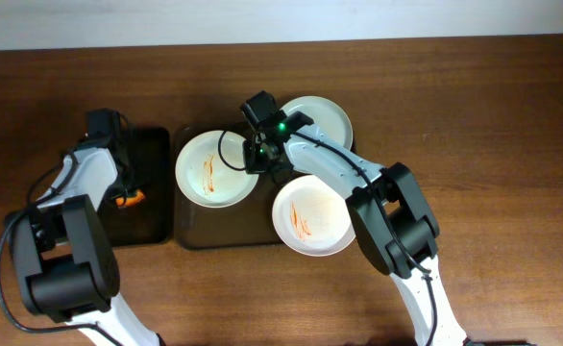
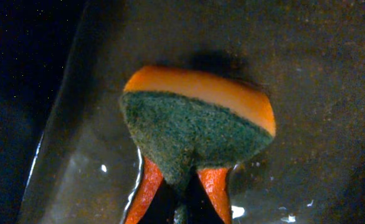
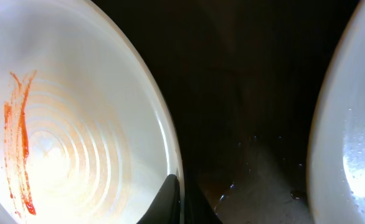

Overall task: Clean dirty plates on tray and stack at the side
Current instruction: 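Lower the left gripper and grasp the green-orange sponge, then scrub the left plate with the sponge while the right gripper holds it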

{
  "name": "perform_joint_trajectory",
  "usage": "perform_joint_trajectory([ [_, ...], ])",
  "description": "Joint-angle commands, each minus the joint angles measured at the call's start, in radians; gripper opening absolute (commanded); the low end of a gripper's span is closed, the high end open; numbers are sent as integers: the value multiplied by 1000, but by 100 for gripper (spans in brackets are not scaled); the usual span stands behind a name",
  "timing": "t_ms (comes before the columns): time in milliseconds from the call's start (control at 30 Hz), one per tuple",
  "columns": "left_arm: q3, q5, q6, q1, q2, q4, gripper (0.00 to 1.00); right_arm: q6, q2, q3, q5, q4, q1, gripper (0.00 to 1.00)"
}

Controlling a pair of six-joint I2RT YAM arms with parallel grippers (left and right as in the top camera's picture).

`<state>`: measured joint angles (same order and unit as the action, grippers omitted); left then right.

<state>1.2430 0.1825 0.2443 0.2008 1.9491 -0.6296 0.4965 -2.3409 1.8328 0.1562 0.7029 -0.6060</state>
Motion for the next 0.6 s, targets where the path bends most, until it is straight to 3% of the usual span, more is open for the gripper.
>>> perform_joint_trajectory([
  [0,109,-122,-103,2,-2,-101,0,-17,-42,-8,-3,24,-9,4],
  [133,282,-253,-138,-21,-75,-233,0,-21,-42,-7,70,31,-2,4],
  [267,298,-367,-138,-96,-108,-241,0,-21,-42,-7,173,37,37,4],
  [567,287,-354,-149,-251,36,-233,0,-55,-42,-8,256,53,84,4],
])
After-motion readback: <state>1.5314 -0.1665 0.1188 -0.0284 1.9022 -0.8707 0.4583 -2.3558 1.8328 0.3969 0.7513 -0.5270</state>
